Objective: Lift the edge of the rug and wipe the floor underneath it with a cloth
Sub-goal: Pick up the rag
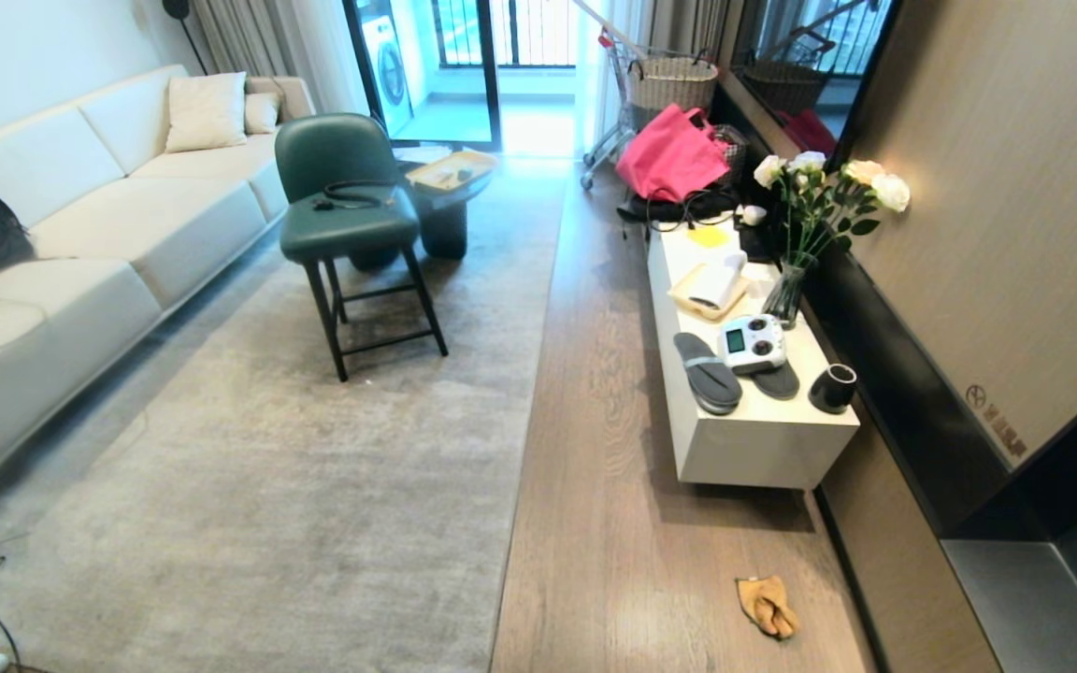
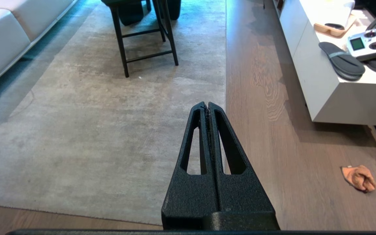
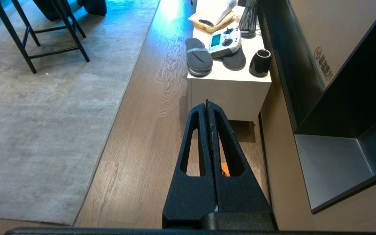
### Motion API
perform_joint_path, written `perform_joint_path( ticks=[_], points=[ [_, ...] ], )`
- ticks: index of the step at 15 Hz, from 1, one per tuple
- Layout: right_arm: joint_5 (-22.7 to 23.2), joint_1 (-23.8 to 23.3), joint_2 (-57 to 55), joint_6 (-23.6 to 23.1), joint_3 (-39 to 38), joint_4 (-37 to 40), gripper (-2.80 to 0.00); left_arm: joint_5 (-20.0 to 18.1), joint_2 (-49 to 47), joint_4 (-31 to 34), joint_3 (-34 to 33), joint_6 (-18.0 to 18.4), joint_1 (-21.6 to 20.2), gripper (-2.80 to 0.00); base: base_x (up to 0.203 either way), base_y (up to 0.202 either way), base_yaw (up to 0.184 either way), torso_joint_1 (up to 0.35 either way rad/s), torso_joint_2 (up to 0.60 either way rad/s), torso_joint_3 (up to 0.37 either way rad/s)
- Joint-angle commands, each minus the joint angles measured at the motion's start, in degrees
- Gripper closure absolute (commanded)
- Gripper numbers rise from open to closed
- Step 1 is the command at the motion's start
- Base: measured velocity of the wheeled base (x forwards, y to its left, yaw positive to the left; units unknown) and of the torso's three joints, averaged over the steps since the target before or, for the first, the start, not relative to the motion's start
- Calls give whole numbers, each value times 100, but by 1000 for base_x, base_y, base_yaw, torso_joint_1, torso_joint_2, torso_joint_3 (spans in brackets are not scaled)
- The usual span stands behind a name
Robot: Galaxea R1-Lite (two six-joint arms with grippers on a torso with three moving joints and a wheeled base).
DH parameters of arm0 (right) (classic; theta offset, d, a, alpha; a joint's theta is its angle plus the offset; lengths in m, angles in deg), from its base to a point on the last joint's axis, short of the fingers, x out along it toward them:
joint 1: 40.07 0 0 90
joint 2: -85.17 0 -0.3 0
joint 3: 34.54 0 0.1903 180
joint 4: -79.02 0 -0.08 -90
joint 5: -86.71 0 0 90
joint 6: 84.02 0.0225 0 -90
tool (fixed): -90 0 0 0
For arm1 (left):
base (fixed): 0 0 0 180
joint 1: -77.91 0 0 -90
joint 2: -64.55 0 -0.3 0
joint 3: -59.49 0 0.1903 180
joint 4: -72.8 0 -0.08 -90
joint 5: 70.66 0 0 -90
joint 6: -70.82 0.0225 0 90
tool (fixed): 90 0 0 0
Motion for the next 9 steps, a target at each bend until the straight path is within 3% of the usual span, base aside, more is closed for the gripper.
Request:
perform_joint_path(
  ticks=[1, 9],
  points=[
    [-4, 1, 0, -4, 0, -1, 0, 0, 2, -5, 0, -7, 0, 0, 0, 0, 0, -138, 321, 198],
    [-4, 1, 0, 22, 0, -1, 0, 0, 2, -5, 0, 1, 0, 0, 0, 0, 0, -141, 367, 222]
  ],
)
